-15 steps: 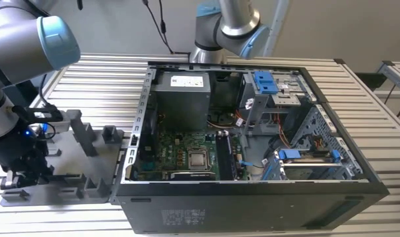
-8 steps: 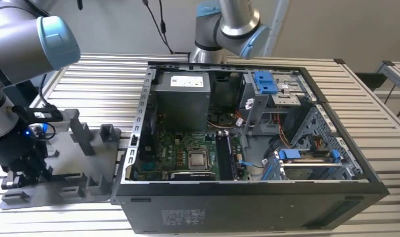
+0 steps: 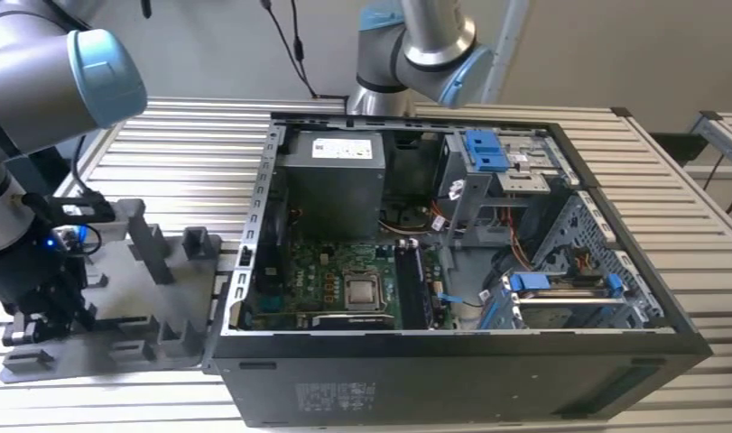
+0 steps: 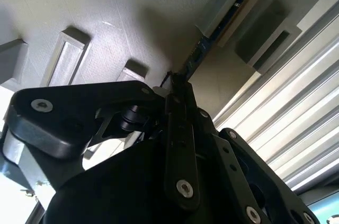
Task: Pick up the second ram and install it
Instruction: 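Pick up the second ram and move it above second insertion slot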
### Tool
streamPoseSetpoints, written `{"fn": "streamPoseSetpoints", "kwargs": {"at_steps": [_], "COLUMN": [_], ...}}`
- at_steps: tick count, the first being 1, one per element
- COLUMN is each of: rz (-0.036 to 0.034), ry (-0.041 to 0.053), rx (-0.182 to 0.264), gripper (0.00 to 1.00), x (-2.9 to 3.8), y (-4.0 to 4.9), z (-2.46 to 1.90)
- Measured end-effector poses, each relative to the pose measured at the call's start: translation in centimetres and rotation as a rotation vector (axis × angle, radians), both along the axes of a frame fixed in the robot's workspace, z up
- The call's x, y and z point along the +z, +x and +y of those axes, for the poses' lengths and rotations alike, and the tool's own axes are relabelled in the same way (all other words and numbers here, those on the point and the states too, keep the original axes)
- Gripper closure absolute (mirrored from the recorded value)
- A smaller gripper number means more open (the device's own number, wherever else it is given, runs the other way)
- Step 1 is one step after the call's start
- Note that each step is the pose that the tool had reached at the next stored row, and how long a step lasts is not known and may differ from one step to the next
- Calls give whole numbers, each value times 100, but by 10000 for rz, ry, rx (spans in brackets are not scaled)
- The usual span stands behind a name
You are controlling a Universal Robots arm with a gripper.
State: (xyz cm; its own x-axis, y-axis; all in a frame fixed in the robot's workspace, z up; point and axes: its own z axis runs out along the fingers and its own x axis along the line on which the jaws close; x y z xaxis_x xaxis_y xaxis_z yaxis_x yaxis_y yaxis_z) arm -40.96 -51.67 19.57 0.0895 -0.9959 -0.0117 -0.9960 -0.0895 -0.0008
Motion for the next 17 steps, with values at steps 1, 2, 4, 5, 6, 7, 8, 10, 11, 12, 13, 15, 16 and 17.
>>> {"fn": "streamPoseSetpoints", "kwargs": {"at_steps": [1, 2, 4, 5, 6, 7, 8, 10, 11, 12, 13, 15, 16, 17], "rz": [0, 0, 0, -1, 1, 1, 2, 3, 2, 3, 2, 2, 2, 2], "ry": [0, 0, 0, 1, -1, 0, -1, -1, 0, -1, 0, 0, -1, -1], "rx": [0, 0, 0, 0, 0, 0, -1, -1, 0, 0, -1, -1, 0, 0], "gripper": [86, 86, 86, 86, 86, 86, 86, 86, 86, 86, 86, 86, 86, 86], "x": [0, 0, 0, 1, 11, 29, 50, 96, 123, 152, 176, 224, 249, 274], "y": [0, 0, 0, 0, -1, 0, 0, 0, 0, 0, 0, 0, 0, 0], "z": [0, 0, 0, -1, -1, -1, -1, -1, 0, -1, 0, 0, -1, 0]}}
